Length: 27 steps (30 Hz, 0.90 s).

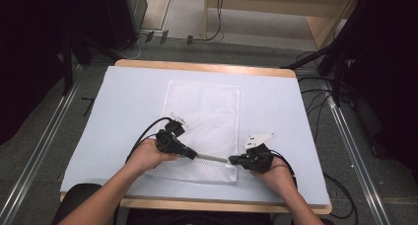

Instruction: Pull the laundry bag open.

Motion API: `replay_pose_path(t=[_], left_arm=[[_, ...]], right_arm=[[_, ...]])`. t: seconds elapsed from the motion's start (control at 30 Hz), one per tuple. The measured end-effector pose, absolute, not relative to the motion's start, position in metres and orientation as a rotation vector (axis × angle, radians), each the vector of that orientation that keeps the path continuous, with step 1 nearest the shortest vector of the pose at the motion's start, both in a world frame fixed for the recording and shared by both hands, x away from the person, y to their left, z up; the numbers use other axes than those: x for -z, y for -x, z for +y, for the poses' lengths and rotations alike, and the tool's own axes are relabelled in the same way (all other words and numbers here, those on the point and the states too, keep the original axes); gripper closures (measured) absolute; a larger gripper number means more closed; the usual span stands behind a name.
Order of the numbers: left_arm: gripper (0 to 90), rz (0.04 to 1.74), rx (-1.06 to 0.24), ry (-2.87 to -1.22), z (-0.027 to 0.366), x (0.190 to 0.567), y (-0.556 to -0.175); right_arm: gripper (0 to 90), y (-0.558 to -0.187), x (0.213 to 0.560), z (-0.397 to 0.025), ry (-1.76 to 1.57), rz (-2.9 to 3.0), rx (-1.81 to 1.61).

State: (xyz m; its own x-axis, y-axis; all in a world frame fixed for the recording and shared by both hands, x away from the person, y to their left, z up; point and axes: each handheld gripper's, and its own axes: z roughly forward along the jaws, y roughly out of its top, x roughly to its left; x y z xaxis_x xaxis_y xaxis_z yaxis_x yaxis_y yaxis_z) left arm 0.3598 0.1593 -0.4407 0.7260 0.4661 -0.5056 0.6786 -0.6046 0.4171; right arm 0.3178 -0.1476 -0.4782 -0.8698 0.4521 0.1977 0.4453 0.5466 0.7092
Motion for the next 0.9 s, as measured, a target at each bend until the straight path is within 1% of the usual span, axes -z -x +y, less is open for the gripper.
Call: replay_pose_path(t=[0.13,0.17,0.23,0.37,0.5,0.63,0.8,0.9], left_arm=[[88.2,0.868,0.466,-2.342,0.160,0.442,-0.358],[88.2,0.864,0.449,-2.347,0.161,0.441,-0.357],[88.2,0.866,0.468,-2.336,0.165,0.440,-0.357],[88.2,0.885,0.465,-2.318,0.173,0.438,-0.358],[88.2,0.893,0.442,-2.327,0.176,0.436,-0.357],[88.2,0.891,0.468,-2.339,0.183,0.438,-0.357],[88.1,0.920,0.470,-2.330,0.194,0.439,-0.356],[88.1,0.928,0.446,-2.322,0.197,0.437,-0.355]], right_arm=[[90.0,-0.318,0.478,-0.147,-0.803,2.761,-1.255],[90.0,-0.318,0.478,-0.147,-0.803,2.765,-1.254],[90.0,-0.319,0.477,-0.147,-0.805,2.774,-1.248],[90.0,-0.320,0.477,-0.147,-0.808,2.778,-1.256],[90.0,-0.320,0.477,-0.147,-0.804,2.776,-1.255],[90.0,-0.320,0.477,-0.147,-0.798,2.779,-1.250],[90.0,-0.320,0.477,-0.147,-0.795,2.779,-1.252],[90.0,-0.321,0.477,-0.147,-0.792,2.782,-1.249]])
